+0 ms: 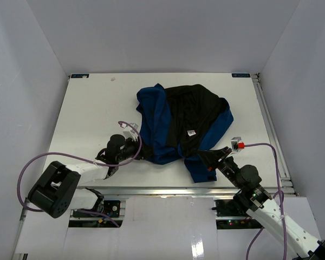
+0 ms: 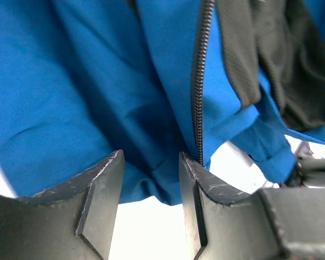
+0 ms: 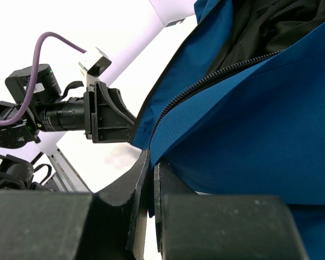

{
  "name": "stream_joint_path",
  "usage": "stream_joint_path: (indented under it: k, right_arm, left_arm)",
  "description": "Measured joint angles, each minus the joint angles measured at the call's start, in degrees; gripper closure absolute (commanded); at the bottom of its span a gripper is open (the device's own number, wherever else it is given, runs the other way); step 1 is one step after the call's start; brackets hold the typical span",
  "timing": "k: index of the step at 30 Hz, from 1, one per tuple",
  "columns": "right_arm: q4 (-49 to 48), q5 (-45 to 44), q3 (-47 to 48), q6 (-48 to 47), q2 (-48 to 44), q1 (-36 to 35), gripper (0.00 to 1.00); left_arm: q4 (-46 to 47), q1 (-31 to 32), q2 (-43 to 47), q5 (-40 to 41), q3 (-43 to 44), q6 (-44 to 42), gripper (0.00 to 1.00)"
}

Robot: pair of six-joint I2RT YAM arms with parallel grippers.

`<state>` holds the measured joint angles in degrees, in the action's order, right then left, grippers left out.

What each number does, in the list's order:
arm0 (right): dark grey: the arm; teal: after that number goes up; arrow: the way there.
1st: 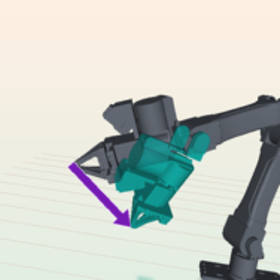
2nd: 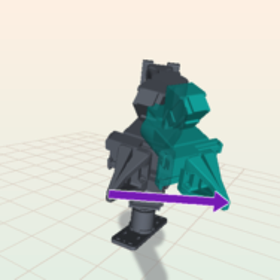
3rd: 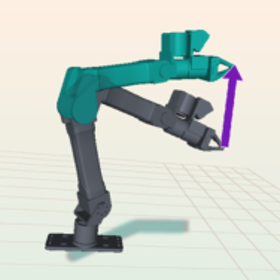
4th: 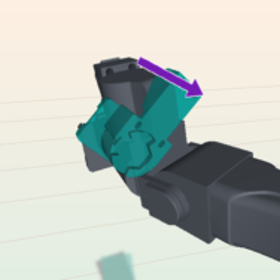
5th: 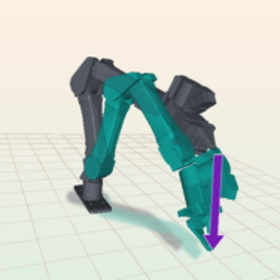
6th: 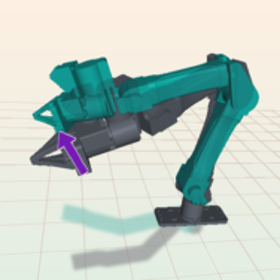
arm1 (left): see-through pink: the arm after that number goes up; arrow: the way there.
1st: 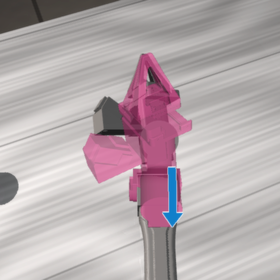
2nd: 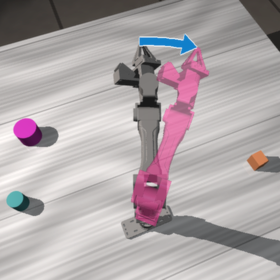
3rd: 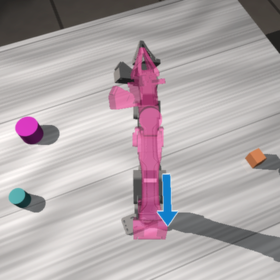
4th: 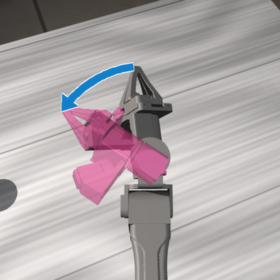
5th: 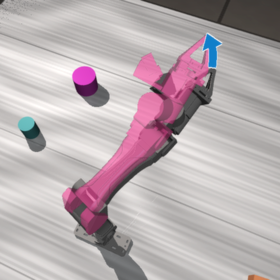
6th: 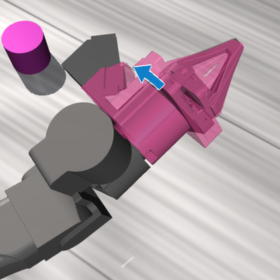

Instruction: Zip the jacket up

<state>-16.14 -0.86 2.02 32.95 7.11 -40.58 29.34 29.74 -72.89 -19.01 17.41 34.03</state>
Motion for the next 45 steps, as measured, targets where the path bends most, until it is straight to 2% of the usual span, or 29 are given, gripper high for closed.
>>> stream_joint_path:
  k: [7, 17, 30, 34, 39, 45]
  right_arm:
    - [0.0, 0.0, 0.0, 0.0, 0.2, 0.0, 0.92]
    - [-0.5, 0.0, 0.0, 0.0, 2.4, 0.0, 0.92]
    - [-1.1, 0.5, 0.0, 0.0, 3.2, 0.0, 0.92]
    - [-1.2, 1.1, 0.0, 0.0, 3.1, 0.0, 0.92]
    - [-1.1, 1.3, 0.0, 0.0, 3.0, 0.0, 0.92]
    - [-1.1, 1.3, 0.0, 0.0, 2.9, 0.0, 0.92]
  left_arm:
    - [6.8, 0.0, -1.1, -5.7, 0.0, 0.5, 0.44]
    - [10.5, 0.1, 1.8, -8.7, 0.0, 1.7, 0.42]
    - [14.5, 3.0, -4.6, -10.2, 2.2, 3.0, 0.42]
    - [15.5, 3.4, -7.0, -10.2, 3.2, 3.0, 0.46]
    - [16.2, 3.4, -8.8, -10.2, 3.6, 2.8, 0.59]
    - [17.6, 3.4, -10.5, -10.9, 4.5, 3.0, 0.65]
